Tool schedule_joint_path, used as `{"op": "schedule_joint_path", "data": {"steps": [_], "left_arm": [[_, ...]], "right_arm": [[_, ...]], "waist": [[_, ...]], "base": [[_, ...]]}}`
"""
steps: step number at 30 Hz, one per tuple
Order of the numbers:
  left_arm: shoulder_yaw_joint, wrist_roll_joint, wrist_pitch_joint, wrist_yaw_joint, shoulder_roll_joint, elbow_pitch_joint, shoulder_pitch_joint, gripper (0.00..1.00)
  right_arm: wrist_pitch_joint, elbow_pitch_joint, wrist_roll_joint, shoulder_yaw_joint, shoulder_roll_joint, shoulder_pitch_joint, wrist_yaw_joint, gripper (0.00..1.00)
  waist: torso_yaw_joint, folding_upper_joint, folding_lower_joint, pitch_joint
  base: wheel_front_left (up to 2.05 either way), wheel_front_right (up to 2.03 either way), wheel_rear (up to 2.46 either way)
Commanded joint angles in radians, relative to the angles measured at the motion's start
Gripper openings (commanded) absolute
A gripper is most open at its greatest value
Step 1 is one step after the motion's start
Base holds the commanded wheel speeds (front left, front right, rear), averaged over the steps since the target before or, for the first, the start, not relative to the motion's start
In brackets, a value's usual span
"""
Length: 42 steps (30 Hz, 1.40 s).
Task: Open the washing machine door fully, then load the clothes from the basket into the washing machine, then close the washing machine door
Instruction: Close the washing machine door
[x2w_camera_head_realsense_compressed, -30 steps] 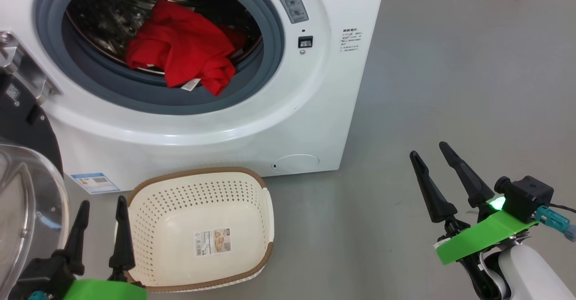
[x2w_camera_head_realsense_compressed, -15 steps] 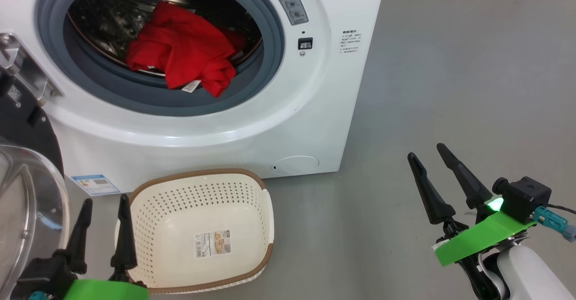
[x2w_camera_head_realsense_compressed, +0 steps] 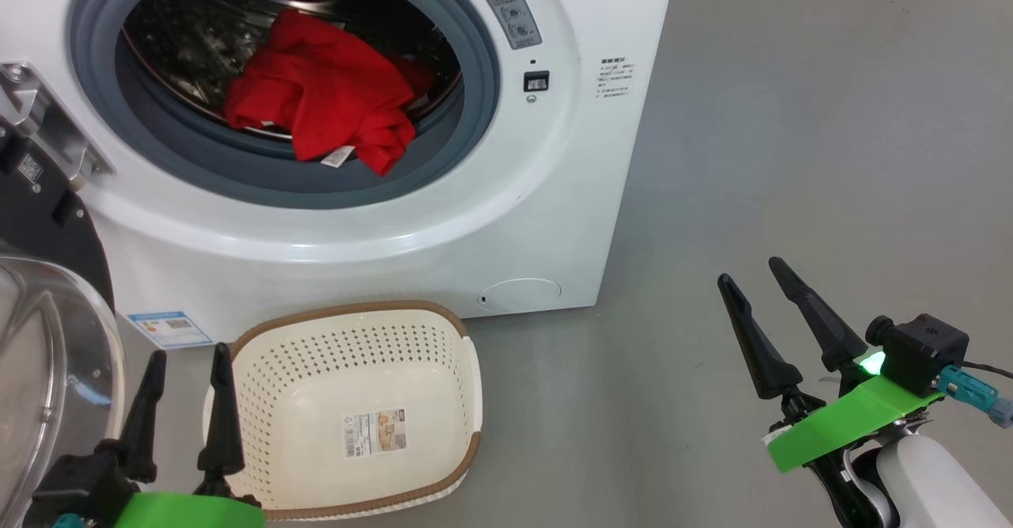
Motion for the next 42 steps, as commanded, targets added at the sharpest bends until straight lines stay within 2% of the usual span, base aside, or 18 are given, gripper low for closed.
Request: {"op": "schedule_joint_path", "data": {"steps": [1, 9, 25, 42], "left_arm": [[0.038, 0.008, -0.005, -0.009, 0.011, -0.022, -0.004, 1.0], [0.045, 0.017, -0.005, -0.012, 0.007, -0.023, -0.004, 1.0], [0.05, 0.022, -0.005, -0.02, 0.0, -0.02, -0.005, 1.0], [0.056, 0.031, -0.005, -0.023, -0.007, -0.022, 0.0, 1.0]], "right_arm": [[-0.005, -0.021, 0.007, 0.017, -0.011, 0.013, 0.002, 1.0], [-0.005, -0.021, 0.008, 0.016, -0.009, 0.015, 0.002, 1.0], [-0.005, -0.019, 0.009, 0.009, -0.011, 0.013, 0.002, 1.0], [-0.005, -0.018, 0.011, 0.008, -0.01, 0.017, 0.002, 1.0]], "waist": [[0.0, 0.0, 0.0, -0.001], [0.001, 0.0, 0.0, -0.003], [0.01, 0.0, 0.0, -0.008], [0.016, 0.0, 0.0, -0.018]], "base": [[-0.17, 0.17, 0.0], [-0.78, 0.78, 0.0], [-1.56, 1.56, 0.0], [-0.13, 0.13, 0.0]]}}
